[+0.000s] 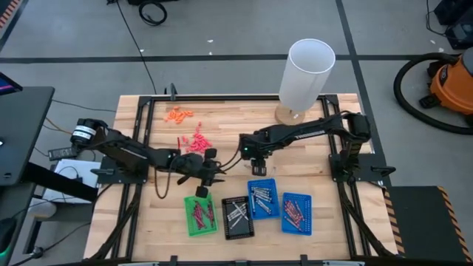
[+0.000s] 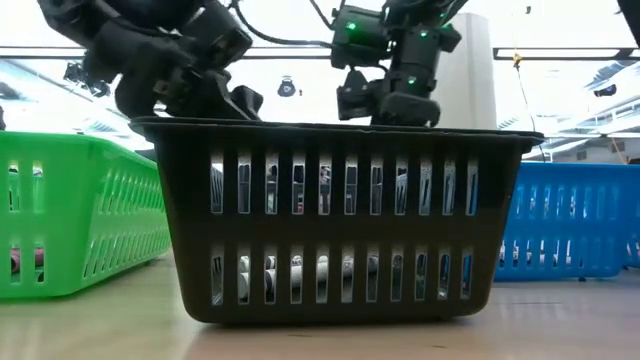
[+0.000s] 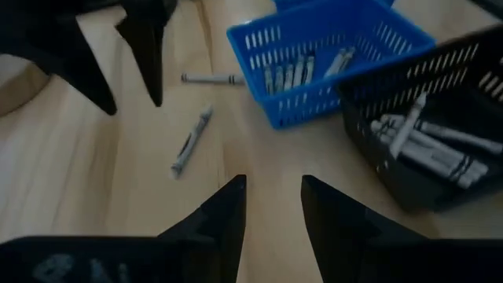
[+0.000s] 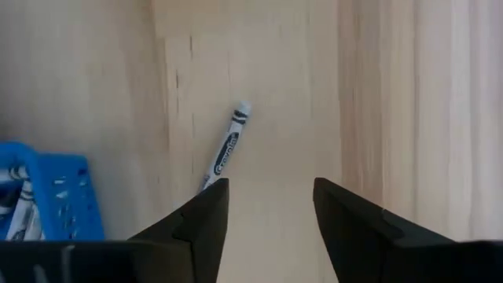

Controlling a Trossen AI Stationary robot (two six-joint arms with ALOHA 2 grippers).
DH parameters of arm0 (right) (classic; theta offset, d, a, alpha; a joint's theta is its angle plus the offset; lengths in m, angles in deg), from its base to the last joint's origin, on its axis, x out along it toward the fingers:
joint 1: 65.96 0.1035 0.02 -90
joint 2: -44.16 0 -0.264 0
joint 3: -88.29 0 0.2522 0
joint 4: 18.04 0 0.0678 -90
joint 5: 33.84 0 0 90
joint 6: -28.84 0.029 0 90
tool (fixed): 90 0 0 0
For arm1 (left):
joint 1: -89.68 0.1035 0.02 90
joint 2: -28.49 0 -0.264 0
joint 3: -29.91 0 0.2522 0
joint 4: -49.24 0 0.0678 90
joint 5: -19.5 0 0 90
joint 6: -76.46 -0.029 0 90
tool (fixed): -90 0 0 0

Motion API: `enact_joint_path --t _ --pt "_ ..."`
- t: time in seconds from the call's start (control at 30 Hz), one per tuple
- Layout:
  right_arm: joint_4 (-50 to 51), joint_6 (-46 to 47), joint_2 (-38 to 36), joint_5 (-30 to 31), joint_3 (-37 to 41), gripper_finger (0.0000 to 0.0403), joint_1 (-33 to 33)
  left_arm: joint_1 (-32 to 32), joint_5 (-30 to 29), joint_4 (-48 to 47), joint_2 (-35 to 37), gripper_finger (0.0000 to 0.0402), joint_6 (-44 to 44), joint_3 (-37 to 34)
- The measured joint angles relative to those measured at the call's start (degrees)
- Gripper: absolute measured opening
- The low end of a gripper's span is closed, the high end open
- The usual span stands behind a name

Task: Sort crayons
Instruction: Put the white crayon into the black bin

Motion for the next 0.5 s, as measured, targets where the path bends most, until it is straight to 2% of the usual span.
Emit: enact_joint_path --t 0.23,0.5 --pt "-1.2 2.1 5.2 -0.1 -3.2 0.0208 0.0 -2.6 -3.5 7.6 4.2 0.0133 1.3 -6.7" --pt "1.1 3.7 9.8 -0.2 -8.0 0.0203 0.9 -2.9 -5.5 8.4 10.2 0.0133 4.1 -11.5"
